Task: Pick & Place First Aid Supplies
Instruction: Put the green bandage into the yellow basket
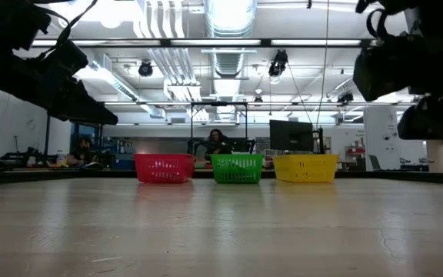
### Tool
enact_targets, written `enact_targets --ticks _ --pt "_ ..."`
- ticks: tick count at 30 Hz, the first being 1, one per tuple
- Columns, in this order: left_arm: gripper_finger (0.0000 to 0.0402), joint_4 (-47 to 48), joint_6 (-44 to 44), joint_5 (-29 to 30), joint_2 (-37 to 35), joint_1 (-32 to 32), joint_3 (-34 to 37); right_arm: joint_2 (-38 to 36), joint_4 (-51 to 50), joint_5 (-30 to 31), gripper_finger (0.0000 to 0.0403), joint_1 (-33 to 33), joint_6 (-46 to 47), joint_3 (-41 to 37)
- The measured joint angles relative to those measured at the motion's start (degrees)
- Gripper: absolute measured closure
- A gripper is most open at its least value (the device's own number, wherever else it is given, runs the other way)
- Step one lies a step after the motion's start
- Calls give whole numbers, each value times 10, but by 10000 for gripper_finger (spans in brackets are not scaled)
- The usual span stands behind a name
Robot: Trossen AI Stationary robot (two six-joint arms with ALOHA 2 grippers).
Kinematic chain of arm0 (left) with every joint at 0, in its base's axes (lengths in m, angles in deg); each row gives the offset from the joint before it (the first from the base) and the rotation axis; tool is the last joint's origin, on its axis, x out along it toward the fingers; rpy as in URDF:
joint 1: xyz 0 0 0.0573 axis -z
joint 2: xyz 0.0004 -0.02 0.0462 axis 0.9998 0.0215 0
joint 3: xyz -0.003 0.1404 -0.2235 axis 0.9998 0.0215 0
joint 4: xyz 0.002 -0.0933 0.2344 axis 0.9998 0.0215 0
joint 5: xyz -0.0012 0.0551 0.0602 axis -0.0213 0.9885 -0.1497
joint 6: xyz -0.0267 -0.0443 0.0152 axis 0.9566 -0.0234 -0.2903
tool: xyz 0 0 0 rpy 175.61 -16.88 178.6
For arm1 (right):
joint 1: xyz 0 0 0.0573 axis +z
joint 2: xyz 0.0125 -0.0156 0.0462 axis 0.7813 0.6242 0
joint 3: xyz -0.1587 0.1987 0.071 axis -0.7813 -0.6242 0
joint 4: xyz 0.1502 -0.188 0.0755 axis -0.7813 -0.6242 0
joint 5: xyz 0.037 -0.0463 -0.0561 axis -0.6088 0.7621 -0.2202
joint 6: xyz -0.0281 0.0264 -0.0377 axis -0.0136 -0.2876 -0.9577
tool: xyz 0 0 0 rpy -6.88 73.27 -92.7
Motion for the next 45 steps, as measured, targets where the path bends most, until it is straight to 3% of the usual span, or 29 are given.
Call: enact_targets --ticks 12,23,45 --pt "268 -1 2 0 0 0 0 2 -75 3 302 2 2 16" --pt "268 -1 7 0 0 0 0 6 -70 48 304 6 12 2" --pt "268 -1 18 0 0 0 0 6 -10 67 309 21 43 -38"
